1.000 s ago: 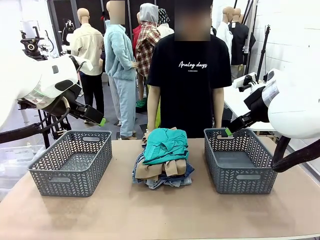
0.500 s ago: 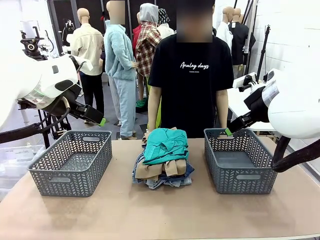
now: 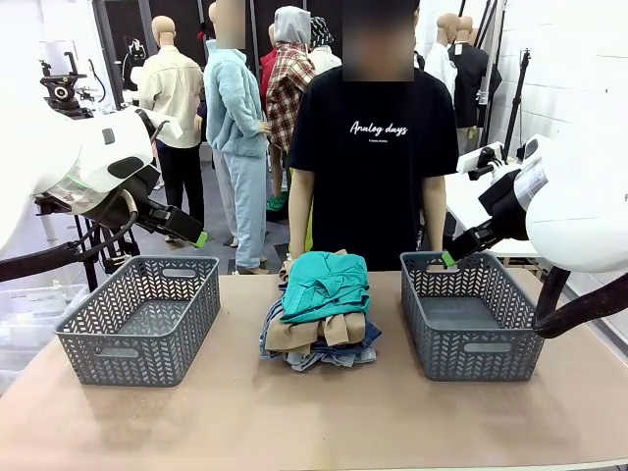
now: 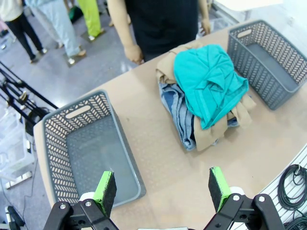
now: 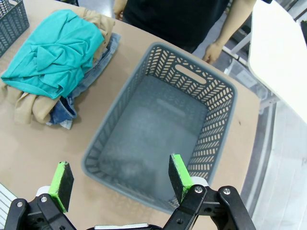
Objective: Sort the tops and bottoms.
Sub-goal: Lift clothes from the center of the table with your left hand.
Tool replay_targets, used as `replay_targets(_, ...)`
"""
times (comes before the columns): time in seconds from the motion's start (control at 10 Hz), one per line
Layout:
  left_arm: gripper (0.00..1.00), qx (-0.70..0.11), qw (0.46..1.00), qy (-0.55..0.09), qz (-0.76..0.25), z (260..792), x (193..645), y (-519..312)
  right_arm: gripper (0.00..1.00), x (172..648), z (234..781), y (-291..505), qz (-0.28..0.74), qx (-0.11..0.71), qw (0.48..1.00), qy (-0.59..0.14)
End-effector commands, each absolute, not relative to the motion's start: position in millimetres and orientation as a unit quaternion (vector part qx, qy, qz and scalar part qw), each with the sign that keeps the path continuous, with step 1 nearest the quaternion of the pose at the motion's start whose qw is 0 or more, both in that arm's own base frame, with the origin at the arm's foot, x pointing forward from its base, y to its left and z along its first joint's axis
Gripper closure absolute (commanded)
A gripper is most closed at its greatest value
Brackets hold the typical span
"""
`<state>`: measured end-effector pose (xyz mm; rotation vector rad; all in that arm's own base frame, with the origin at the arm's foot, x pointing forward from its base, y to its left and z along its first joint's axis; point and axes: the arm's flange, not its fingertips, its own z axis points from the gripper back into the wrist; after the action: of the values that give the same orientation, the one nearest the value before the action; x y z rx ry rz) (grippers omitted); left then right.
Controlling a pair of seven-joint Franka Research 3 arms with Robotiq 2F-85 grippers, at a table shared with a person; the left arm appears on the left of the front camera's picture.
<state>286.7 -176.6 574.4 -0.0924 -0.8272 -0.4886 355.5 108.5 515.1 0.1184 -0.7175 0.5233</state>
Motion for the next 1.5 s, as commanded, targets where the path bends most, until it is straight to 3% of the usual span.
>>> replay_targets(0.0, 0.00, -0.047, 0.885, -0.396, -0.241, 574, 287, -176, 0.00, 358, 512, 109, 0.254, 0.060, 0.902, -0.345)
replay_targets(0.4, 0.00, -0.044, 0.886, -0.398, -0.235, 574, 287, -177, 0.00, 358, 512, 109, 0.254, 0.060, 0.902, -0.345)
replay_targets(0.9, 0.00, -0.091, 0.878, -0.367, -0.293, 565, 335, -299, 0.00, 358, 512, 109, 0.254, 0.060, 0.902, -0.345)
replay_targets(1.4, 0.00, -0.062, 0.893, -0.307, -0.323, 526, 380, -383, 0.00, 358, 512, 109, 0.254, 0.060, 0.902, -0.345)
